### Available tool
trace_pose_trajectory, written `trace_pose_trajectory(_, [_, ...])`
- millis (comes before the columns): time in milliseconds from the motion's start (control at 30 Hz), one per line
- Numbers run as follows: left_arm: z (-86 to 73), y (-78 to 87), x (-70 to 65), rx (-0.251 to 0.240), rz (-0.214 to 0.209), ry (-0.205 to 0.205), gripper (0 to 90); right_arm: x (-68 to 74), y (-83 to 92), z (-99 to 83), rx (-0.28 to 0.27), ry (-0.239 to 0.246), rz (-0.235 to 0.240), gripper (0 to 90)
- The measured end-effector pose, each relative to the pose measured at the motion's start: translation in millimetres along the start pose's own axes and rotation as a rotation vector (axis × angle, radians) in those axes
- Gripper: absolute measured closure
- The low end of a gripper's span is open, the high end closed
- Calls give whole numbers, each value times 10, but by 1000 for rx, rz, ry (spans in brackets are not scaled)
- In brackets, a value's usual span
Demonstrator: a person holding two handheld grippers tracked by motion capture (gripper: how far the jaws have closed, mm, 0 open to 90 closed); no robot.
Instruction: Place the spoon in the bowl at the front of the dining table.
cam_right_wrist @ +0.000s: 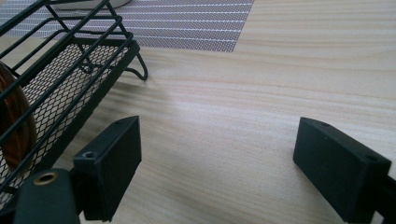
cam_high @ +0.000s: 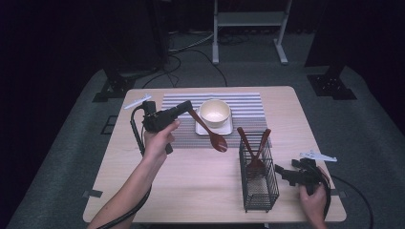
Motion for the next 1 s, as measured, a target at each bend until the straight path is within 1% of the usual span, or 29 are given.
trace_pose_trajectory(367, [8, -63, 77, 6, 22, -1, 841, -1, 1, 0, 0, -1, 1, 140])
trace_pose_trajectory(533, [14, -107, 149, 4, 42, 4, 841, -2, 2, -1, 1, -1, 2, 140])
trace_pose_trajectory(700, [19, -138, 202, 1, 53, 8, 841, -2, 2, 0, 0, -2, 2, 140])
trace_pose_trajectory(800, [20, -181, 257, 0, 65, 12, 841, -2, 2, 0, 0, -3, 3, 140])
trace_pose_trajectory(1000, [27, -253, 321, 4, 83, 11, 841, -4, 2, 0, -2, -5, 5, 140])
Point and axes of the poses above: each handheld gripper's, and its own axes: y roughly backward along the jaws, z roughly out of its top, x roughly to its left, the point moved 4 cm from there along -y, roughly forward along the jaws, and after that the axes turned 2 degrees about y, right-handed, at the moved point
